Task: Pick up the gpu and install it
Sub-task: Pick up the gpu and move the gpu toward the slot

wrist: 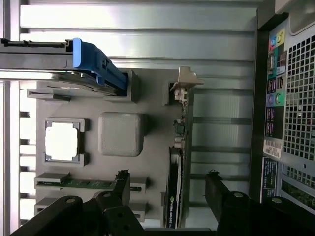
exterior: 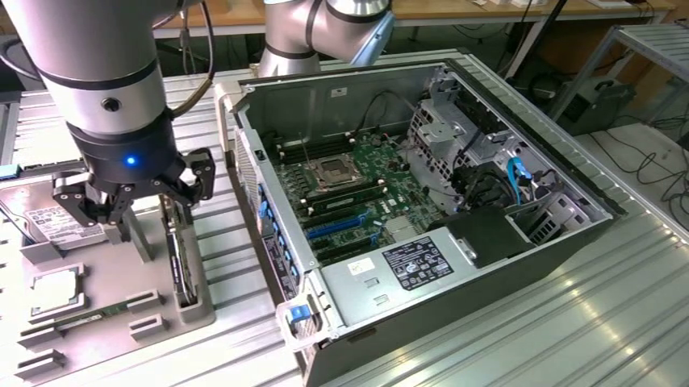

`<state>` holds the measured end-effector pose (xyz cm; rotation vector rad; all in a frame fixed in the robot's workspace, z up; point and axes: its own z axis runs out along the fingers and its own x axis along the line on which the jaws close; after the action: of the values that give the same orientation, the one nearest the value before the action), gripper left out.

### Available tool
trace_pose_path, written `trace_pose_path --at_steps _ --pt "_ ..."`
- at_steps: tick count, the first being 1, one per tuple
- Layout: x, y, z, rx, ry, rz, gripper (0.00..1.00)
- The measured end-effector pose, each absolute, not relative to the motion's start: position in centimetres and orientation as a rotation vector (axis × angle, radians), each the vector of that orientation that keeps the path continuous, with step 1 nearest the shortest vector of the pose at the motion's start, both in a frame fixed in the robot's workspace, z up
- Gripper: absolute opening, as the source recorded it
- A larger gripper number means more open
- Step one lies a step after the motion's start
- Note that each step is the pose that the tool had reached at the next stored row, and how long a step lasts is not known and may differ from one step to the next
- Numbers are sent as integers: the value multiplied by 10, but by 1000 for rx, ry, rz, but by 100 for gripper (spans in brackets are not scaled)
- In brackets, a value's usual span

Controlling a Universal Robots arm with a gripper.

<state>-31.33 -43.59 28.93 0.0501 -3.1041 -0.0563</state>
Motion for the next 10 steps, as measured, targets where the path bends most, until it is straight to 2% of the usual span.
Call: trace_pose_path --at_steps 10 --pt "-313 -436 280 65 -3107 -56 72"
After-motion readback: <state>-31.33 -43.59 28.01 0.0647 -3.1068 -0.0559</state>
